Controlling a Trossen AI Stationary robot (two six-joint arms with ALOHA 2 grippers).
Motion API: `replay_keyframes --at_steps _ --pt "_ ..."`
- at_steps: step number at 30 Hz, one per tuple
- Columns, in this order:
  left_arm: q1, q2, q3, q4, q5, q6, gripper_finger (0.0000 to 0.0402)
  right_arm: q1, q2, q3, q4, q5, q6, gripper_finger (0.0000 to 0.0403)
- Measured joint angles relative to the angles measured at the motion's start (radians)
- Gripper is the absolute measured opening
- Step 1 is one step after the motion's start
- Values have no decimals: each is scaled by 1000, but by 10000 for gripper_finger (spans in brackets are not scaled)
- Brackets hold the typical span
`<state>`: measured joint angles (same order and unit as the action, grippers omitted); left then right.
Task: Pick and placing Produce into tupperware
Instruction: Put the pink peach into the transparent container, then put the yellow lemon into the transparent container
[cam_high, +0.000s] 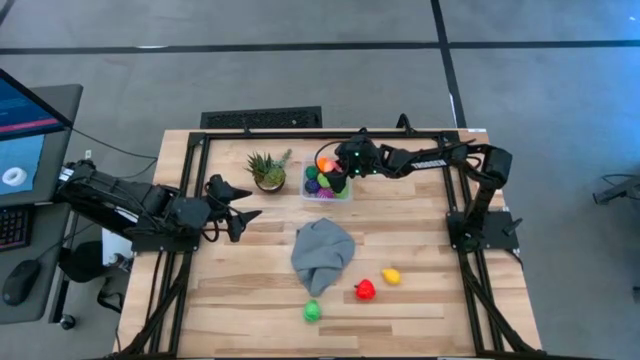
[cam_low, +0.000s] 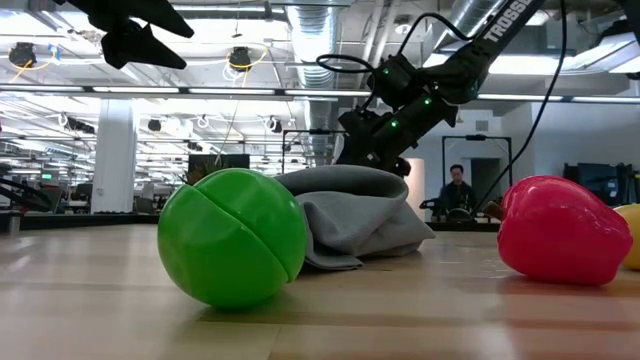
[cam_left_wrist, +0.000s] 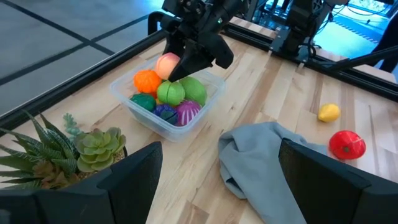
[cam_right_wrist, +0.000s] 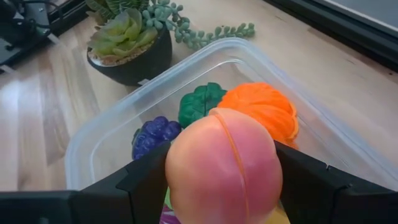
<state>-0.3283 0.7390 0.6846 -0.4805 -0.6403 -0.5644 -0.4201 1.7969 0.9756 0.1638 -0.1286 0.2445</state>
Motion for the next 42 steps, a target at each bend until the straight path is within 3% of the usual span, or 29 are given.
replay_keyframes --at_steps 19,29,34,42 --pt "0 0 0 0 1 0 311 -41 0 0 -39 -113 28 285" --pt "0 0 0 0 1 0 311 -84 -1 0 -49 -204 96 365" --pt "0 0 0 0 1 -5 311 -95 -19 -2 -83 -195 102 367" --pt "0 0 0 0 1 -10 311 -89 -151 -1 -86 -65 7 349"
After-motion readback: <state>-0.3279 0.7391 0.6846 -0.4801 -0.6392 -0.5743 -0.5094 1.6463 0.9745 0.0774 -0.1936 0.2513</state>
